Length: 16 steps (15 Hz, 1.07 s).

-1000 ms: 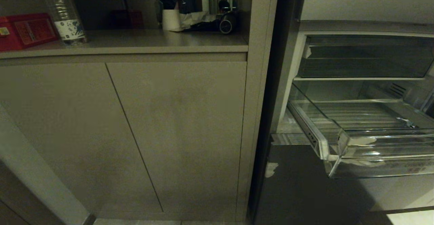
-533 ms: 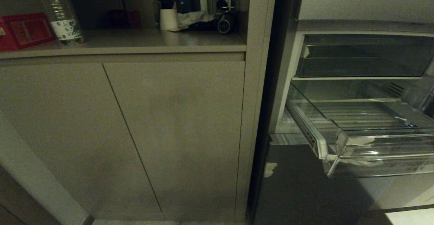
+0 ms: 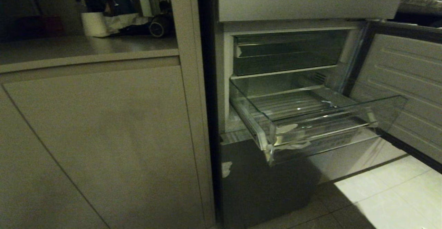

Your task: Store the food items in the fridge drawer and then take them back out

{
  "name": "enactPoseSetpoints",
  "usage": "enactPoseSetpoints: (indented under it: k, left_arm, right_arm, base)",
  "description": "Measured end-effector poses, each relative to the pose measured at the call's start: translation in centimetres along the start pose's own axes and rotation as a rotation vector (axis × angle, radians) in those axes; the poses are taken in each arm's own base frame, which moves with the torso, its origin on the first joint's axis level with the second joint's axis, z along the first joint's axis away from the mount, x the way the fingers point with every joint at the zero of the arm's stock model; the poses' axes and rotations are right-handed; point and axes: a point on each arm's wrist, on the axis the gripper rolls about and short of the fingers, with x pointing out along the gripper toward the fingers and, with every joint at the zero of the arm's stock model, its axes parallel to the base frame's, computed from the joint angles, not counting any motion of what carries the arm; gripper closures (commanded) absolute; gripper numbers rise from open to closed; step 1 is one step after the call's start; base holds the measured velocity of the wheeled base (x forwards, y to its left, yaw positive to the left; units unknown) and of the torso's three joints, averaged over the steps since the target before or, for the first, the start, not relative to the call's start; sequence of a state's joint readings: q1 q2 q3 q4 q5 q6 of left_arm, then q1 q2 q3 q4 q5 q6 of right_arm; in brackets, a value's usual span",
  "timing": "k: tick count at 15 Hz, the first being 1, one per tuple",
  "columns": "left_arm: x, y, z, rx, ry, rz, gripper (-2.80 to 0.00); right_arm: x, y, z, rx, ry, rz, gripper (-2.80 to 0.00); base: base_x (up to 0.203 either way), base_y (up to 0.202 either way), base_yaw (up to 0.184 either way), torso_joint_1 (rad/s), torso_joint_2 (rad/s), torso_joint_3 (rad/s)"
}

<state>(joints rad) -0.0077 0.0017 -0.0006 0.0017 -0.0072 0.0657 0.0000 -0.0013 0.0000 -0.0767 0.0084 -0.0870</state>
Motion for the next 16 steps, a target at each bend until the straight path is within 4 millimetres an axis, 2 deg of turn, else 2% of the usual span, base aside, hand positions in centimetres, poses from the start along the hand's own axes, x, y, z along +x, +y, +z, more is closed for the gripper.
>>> enactPoseSetpoints:
  k: [13,16]
  left_arm:
    - [0.00,0.00,-0.01,0.000,0.000,-0.001,0.00]
    - [0.00,0.00,-0.01,0.000,0.000,-0.001,0.00]
  right_arm:
    - [0.00,0.00,0.01,0.000,0.000,-0.001,0.00]
    - [0.00,-0.01,0.01,0.008,-0.001,-0.003,0.00]
  base:
    - [-0.001,0.007,-0.175,0.002,0.00,0.002]
    - [0.000,0.003,-0.121,0.006,0.00,0.003]
